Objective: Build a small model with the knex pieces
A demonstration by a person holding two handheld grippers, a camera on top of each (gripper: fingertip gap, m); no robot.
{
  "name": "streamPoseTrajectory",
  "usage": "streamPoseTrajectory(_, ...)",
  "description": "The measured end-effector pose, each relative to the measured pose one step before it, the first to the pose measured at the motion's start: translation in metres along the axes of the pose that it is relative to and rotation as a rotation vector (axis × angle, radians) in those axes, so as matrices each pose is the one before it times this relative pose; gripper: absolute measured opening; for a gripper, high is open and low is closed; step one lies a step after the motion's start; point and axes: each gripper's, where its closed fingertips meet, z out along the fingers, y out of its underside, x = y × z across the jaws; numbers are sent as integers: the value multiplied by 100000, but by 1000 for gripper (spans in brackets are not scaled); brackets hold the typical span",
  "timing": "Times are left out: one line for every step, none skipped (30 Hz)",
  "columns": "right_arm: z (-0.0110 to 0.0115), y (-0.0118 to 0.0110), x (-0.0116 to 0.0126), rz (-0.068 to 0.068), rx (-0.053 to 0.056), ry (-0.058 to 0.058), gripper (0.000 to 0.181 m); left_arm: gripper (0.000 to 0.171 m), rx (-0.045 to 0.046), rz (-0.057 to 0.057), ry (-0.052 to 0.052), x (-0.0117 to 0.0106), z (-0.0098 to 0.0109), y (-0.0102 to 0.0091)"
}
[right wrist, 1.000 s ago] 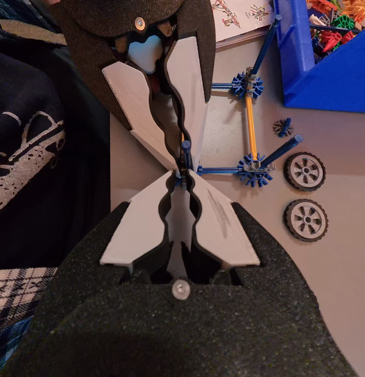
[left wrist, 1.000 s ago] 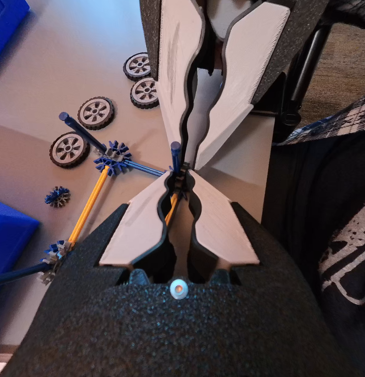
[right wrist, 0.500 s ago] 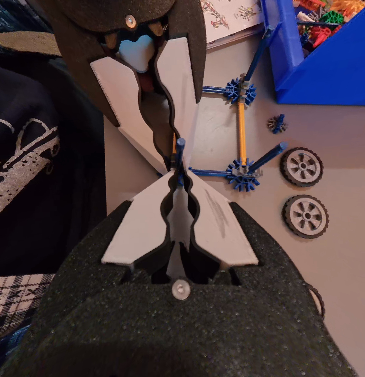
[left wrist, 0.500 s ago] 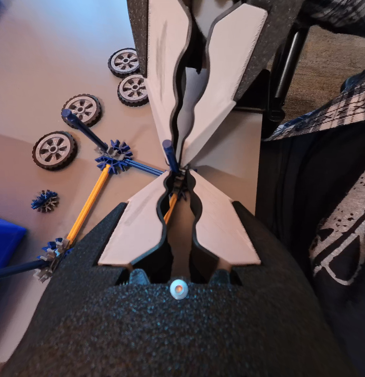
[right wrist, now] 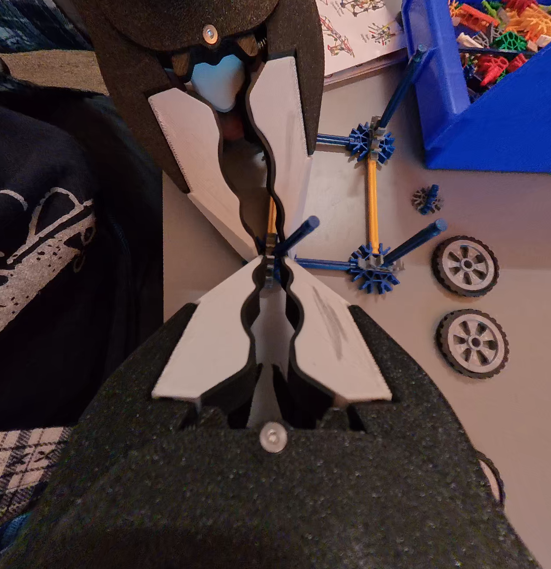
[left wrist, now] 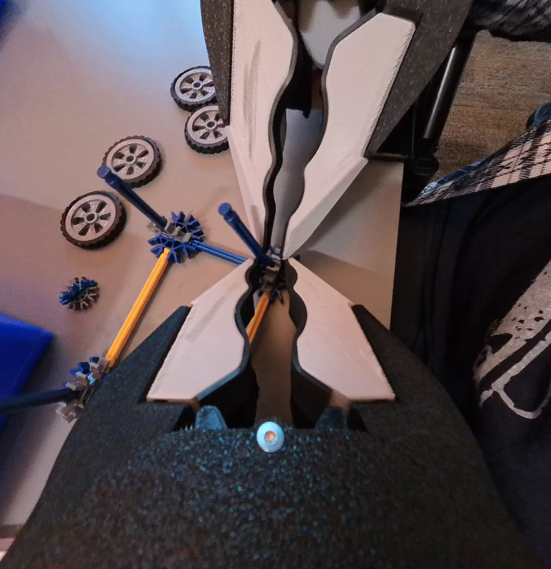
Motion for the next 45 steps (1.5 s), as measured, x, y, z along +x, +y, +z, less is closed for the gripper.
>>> streamPoseTrajectory(73,-65,-11,139,311,87,7,12,145,289,-499,-44,-36,29)
streamPoseTrajectory(42,-41,-5,255,216,-76,7,11,202,162,-326,-21,-35,11)
streamPoseTrajectory(41,-18,-33,270,117,-338,6,11,160,465,-196,21,-17,6)
streamPoseTrajectory(15,-16,-45,211,43,-450,6,10,-25,513,-224,15,10,10)
streamPoseTrajectory(1,-1,-12,-49,7,-109,6,10,35,364,-178,0,-4,8)
streamPoseTrajectory(-4,0,-3,-63,41,27,6,10,129,-101,89,15,-14,3)
streamPoseTrajectory(7,-13,-18,96,96,-79,6,10,18,-337,193,-3,-9,13)
streamPoseTrajectory(2,-5,7,100,55,-42,6,10,-104,16,100,8,3,6)
streamPoseTrajectory(7,6,26,102,28,99,6,10,-74,63,77,-12,2,6)
streamPoseTrajectory(11,-14,20,18,46,212,6,10,38,-111,165,1,-3,16)
streamPoseTrajectory(9,-3,4,-215,79,288,6,10,5,34,34,-2,-6,6)
streamPoseTrajectory(7,-19,-15,-375,109,283,6,10,-8,235,-107,0,-6,2)
streamPoseTrajectory(9,-3,-19,-311,65,143,6,10,50,50,-15,9,-4,11)
streamPoseTrajectory(3,-4,-19,-320,-18,55,6,10,34,57,44,16,-12,6)
streamPoseTrajectory(-2,5,-9,-318,-76,59,6,10,24,84,-32,4,11,0)
streamPoseTrajectory(-10,0,0,-74,-51,-41,6,10,31,98,-56,8,1,-6)
streamPoseTrajectory(-1,1,9,67,14,-45,6,10,40,-13,-18,4,-1,10)
streamPoseTrajectory(2,-4,35,-34,26,234,7,10,37,-50,36,9,3,-5)
streamPoseTrajectory(-7,-7,49,-111,-11,361,7,10,35,-43,104,5,6,7)
streamPoseTrajectory(0,0,7,-46,-11,95,7,10,14,101,160,24,-3,0)
streamPoseTrajectory(-7,-8,-13,-139,-17,-26,8,10,18,123,229,28,-9,6)
streamPoseTrajectory(2,-3,-10,-235,-18,92,8,10,4,-26,138,8,-2,3)
streamPoseTrajectory(2,-3,13,-138,14,96,8,10,-18,-115,126,4,6,12)
streamPoseTrajectory(1,-3,-1,-67,8,30,8,10,-31,-1,111,-2,5,0)
streamPoseTrajectory(0,-1,6,-186,-17,92,8,11,-1,25,95,2,4,-2)
streamPoseTrajectory(0,-1,9,-175,-13,118,8,10,5,-57,87,3,-2,3)
streamPoseTrajectory(8,-8,-2,47,7,-4,8,10,-2,7,103,15,6,8)
streamPoseTrajectory(-1,3,26,13,-1,55,9,10,8,46,65,6,1,-1)
streamPoseTrajectory(-2,4,24,-124,-40,183,10,11,-2,-24,64,11,6,8)
streamPoseTrajectory(-8,-4,20,-52,-23,112,10,11,-28,14,42,5,-2,4)
streamPoseTrajectory(0,0,18,-8,11,56,11,11,-54,159,184,24,-8,10)
streamPoseTrajectory(2,-4,11,-50,20,122,11,11,-15,-57,171,2,0,18)
streamPoseTrajectory(1,-3,29,-205,0,248,12,11,15,-19,249,23,-2,2)
streamPoseTrajectory(-22,7,49,-207,-17,333,15,11,53,467,142,50,-5,-7)
streamPoseTrajectory(-7,-5,40,-11,7,138,16,11,41,390,-167,13,1,2)
streamPoseTrajectory(2,-3,2,-15,30,-62,16,11,1,124,128,24,-7,18)
streamPoseTrajectory(11,-3,-42,-165,42,-165,16,11,-66,172,427,57,-25,26)
streamPoseTrajectory(17,-15,-75,-335,95,-279,16,12,19,131,391,42,-22,18)
streamPoseTrajectory(11,-25,-67,-292,108,-200,16,13,61,117,-152,-28,-29,21)
streamPoseTrajectory(33,-7,-15,2,75,-190,16,13,94,-13,-68,-10,-27,30)
streamPoseTrajectory(17,-5,-22,107,65,-247,16,13,-2,159,28,11,-7,4)
streamPoseTrajectory(11,-14,0,-72,66,-116,16,13,-16,344,-189,8,7,1)
streamPoseTrajectory(18,-6,6,-48,52,11,16,13,4,77,-79,3,0,11)
streamPoseTrajectory(10,2,27,80,75,27,16,12,26,187,55,14,1,8)
streamPoseTrajectory(21,-12,8,-6,105,-23,15,11,98,574,-365,-19,1,-5)
